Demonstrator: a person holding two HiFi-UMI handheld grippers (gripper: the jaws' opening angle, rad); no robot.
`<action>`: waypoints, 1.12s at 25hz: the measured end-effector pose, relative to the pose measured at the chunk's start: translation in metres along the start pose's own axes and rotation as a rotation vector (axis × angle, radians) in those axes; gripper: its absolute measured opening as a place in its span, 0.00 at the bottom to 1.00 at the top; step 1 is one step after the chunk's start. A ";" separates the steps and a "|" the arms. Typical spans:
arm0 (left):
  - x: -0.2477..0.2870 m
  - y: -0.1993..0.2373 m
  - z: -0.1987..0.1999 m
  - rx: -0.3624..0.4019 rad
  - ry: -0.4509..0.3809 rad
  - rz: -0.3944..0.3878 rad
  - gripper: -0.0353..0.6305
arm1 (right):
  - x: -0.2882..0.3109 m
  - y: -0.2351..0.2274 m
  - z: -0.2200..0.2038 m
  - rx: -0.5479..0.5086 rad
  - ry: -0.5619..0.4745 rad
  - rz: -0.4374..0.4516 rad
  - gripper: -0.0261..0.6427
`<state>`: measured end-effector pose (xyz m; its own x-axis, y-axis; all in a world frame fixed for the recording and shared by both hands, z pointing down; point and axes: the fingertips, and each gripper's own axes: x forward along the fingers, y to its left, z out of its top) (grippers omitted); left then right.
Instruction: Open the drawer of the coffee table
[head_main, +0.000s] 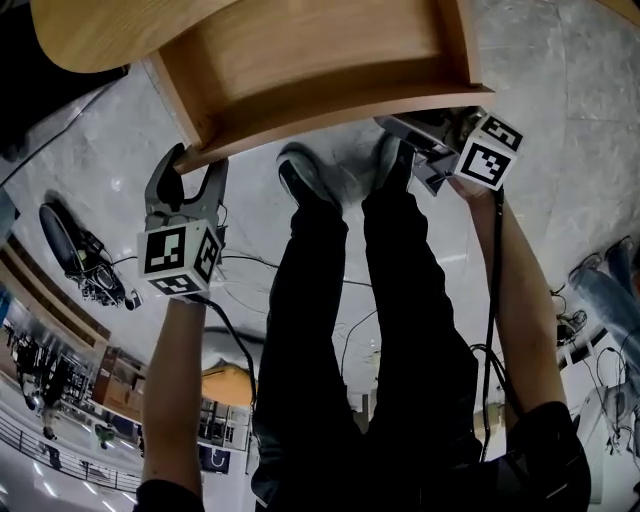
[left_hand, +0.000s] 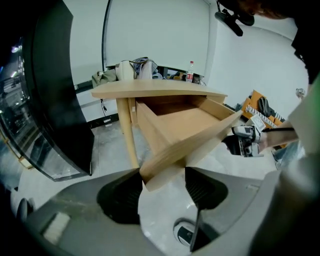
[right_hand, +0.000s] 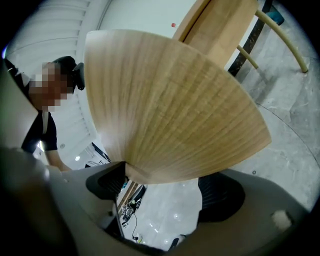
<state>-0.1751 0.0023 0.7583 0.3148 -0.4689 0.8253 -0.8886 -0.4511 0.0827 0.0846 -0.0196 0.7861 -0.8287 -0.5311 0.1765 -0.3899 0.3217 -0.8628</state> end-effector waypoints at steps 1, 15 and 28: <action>-0.003 -0.003 -0.003 -0.004 0.009 -0.001 0.47 | -0.003 0.003 -0.004 0.003 0.008 -0.002 0.72; 0.006 -0.009 -0.030 -0.046 0.070 0.009 0.47 | -0.009 -0.011 -0.032 0.025 0.133 -0.074 0.74; 0.012 -0.011 -0.048 -0.055 0.115 0.004 0.47 | -0.027 -0.012 -0.058 0.060 0.178 -0.286 0.67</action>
<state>-0.1774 0.0382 0.7947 0.2742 -0.3789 0.8839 -0.9078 -0.4054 0.1078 0.0887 0.0364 0.8196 -0.7485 -0.4459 0.4908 -0.5967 0.1301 -0.7918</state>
